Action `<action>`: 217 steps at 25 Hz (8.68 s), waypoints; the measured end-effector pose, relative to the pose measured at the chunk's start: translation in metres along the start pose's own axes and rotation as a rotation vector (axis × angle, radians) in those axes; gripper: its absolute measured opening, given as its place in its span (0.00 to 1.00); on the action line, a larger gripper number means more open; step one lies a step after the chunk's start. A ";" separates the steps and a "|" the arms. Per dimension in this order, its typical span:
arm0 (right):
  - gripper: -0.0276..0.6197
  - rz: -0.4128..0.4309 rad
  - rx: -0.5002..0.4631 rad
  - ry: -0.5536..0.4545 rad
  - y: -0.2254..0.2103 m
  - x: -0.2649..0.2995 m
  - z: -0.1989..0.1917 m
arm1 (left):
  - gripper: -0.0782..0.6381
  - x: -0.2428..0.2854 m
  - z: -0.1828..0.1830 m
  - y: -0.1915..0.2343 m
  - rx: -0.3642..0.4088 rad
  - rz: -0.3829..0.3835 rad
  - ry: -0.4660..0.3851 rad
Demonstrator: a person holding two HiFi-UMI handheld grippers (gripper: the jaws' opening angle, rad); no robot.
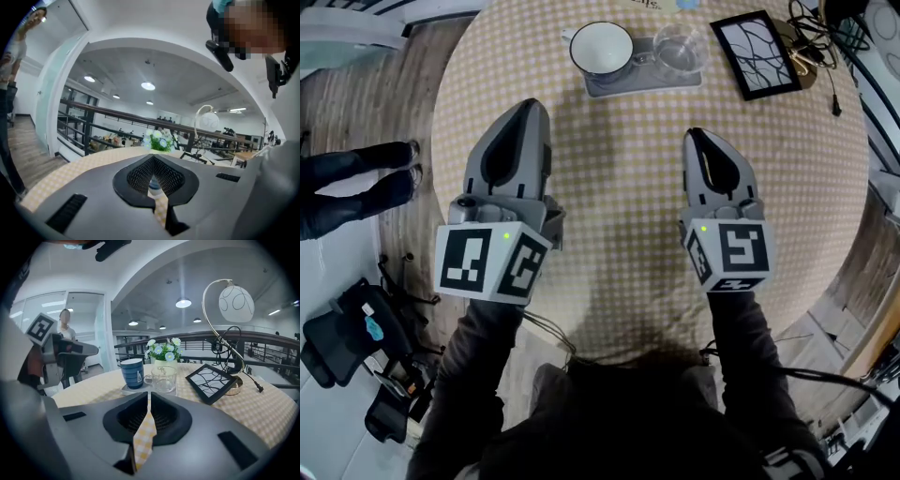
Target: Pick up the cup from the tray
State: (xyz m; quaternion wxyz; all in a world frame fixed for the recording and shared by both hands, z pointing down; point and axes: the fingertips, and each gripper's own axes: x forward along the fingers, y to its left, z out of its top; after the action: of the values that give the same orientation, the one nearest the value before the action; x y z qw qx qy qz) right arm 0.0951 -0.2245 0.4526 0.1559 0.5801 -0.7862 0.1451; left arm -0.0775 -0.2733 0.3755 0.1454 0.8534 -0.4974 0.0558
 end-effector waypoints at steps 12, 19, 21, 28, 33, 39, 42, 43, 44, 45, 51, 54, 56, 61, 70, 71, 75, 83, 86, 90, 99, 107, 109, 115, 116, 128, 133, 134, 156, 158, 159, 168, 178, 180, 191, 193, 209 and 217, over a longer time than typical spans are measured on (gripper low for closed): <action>0.06 -0.031 -0.018 -0.028 -0.016 0.006 0.037 | 0.12 0.031 0.065 0.001 0.055 -0.039 -0.059; 0.06 -0.033 -0.013 -0.013 -0.024 0.032 0.018 | 0.12 0.038 -0.015 -0.011 -0.049 -0.061 0.041; 0.23 -0.013 -0.014 -0.002 -0.024 0.041 0.013 | 0.12 0.039 -0.028 -0.016 -0.055 -0.071 0.064; 0.53 0.019 -0.066 0.010 -0.024 0.069 0.013 | 0.12 0.042 -0.052 -0.019 -0.097 -0.103 0.112; 0.58 0.015 -0.109 0.004 -0.032 0.090 0.022 | 0.12 0.042 -0.063 -0.015 -0.120 -0.105 0.135; 0.59 0.020 -0.175 0.013 -0.037 0.109 0.027 | 0.12 0.044 -0.074 -0.018 -0.140 -0.124 0.157; 0.59 0.027 -0.199 0.017 -0.038 0.115 0.026 | 0.12 0.045 -0.076 -0.016 -0.146 -0.124 0.160; 0.59 0.029 -0.207 0.020 -0.038 0.116 0.026 | 0.12 0.045 -0.076 -0.015 -0.147 -0.122 0.161; 0.59 0.032 -0.215 0.024 -0.037 0.118 0.025 | 0.12 0.045 -0.076 -0.013 -0.148 -0.120 0.162; 0.59 0.033 -0.221 0.027 -0.038 0.120 0.024 | 0.12 0.046 -0.077 -0.012 -0.149 -0.117 0.163; 0.59 0.008 -0.215 0.015 -0.043 0.124 0.020 | 0.12 0.046 -0.082 -0.014 -0.148 -0.122 0.171; 0.59 0.010 -0.207 -0.002 -0.042 0.125 0.021 | 0.12 0.044 -0.084 -0.013 -0.148 -0.121 0.175; 0.59 0.007 -0.203 -0.009 -0.043 0.125 0.021 | 0.12 0.042 -0.084 -0.014 -0.147 -0.121 0.177; 0.59 -0.016 -0.186 -0.025 -0.047 0.122 0.023 | 0.12 0.038 -0.078 -0.015 -0.143 -0.123 0.168; 0.59 -0.042 -0.184 -0.056 -0.046 0.101 0.045 | 0.12 0.022 -0.059 -0.027 -0.128 -0.140 0.143; 0.59 -0.044 -0.186 -0.065 -0.045 0.098 0.051 | 0.12 0.020 -0.055 -0.030 -0.124 -0.145 0.137; 0.59 -0.056 -0.198 -0.099 -0.045 0.080 0.072 | 0.12 0.009 -0.041 -0.042 -0.110 -0.162 0.115; 0.59 -0.087 -0.208 -0.142 -0.052 0.035 0.094 | 0.12 -0.013 -0.026 -0.078 -0.086 -0.208 0.091; 0.59 -0.101 -0.210 -0.143 -0.056 0.021 0.093 | 0.12 -0.019 -0.025 -0.091 -0.081 -0.228 0.090; 0.59 -0.122 -0.203 -0.137 -0.063 0.005 0.083 | 0.12 -0.024 -0.029 -0.103 -0.075 -0.247 0.098; 0.59 -0.171 -0.157 -0.086 -0.079 -0.025 0.038 | 0.12 -0.025 -0.047 -0.129 -0.064 -0.296 0.133; 0.59 -0.190 -0.108 -0.006 -0.081 -0.034 -0.022 | 0.12 -0.026 -0.070 -0.138 -0.052 -0.322 0.178; 0.59 -0.193 -0.108 0.015 -0.081 -0.033 -0.034 | 0.12 -0.025 -0.075 -0.138 -0.050 -0.327 0.186; 0.59 -0.185 -0.103 0.066 -0.082 -0.030 -0.062 | 0.12 -0.023 -0.087 -0.139 -0.046 -0.331 0.198; 0.59 -0.184 -0.100 0.071 -0.082 -0.031 -0.065 | 0.12 -0.024 -0.087 -0.140 -0.045 -0.330 0.198; 0.59 -0.164 -0.098 0.144 -0.078 -0.033 -0.079 | 0.12 -0.040 -0.082 -0.145 -0.040 -0.313 0.186; 0.59 -0.158 -0.099 0.168 -0.078 -0.035 -0.087 | 0.12 -0.051 -0.069 -0.141 -0.037 -0.277 0.155; 0.59 -0.158 -0.105 0.171 -0.077 -0.038 -0.089 | 0.12 -0.055 -0.066 -0.140 -0.033 -0.267 0.149; 0.49 0.038 -0.101 -0.149 0.034 -0.214 0.027 | 0.12 -0.212 0.007 -0.185 0.019 -0.026 -0.093; 0.16 0.043 -0.119 -0.201 0.046 -0.231 0.042 | 0.12 -0.228 0.015 -0.191 0.026 -0.013 -0.122; 0.10 0.051 -0.125 -0.220 0.052 -0.238 0.048 | 0.12 -0.236 0.019 -0.195 0.032 -0.007 -0.135; 0.08 0.145 -0.196 -0.312 0.093 -0.284 0.087 | 0.12 -0.279 0.035 -0.217 0.140 0.074 -0.227; 0.08 0.170 -0.212 -0.344 0.106 -0.301 0.097 | 0.12 -0.299 0.045 -0.233 0.128 0.051 -0.264; 0.08 0.174 -0.211 -0.346 0.110 -0.298 0.099 | 0.12 -0.301 0.046 -0.230 0.124 0.047 -0.262; 0.08 0.150 -0.193 -0.297 0.128 -0.232 0.101 | 0.12 -0.263 0.044 -0.171 0.054 0.006 -0.195; 0.08 0.139 -0.189 -0.271 0.127 -0.208 0.100 | 0.12 -0.248 0.043 -0.153 0.025 0.010 -0.172; 0.49 0.016 -0.086 -0.053 0.091 0.020 0.043 | 0.12 -0.106 -0.027 -0.043 -0.092 -0.122 0.034; 0.59 0.001 -0.059 -0.011 0.072 0.097 0.035 | 0.12 -0.060 -0.058 -0.014 -0.150 -0.174 0.126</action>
State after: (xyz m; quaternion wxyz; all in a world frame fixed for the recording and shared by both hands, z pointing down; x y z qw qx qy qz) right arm -0.0031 -0.3023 0.4569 0.1686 0.5756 -0.7913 0.1188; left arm -0.0923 -0.1986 0.4138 0.2440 0.8748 -0.4143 0.0592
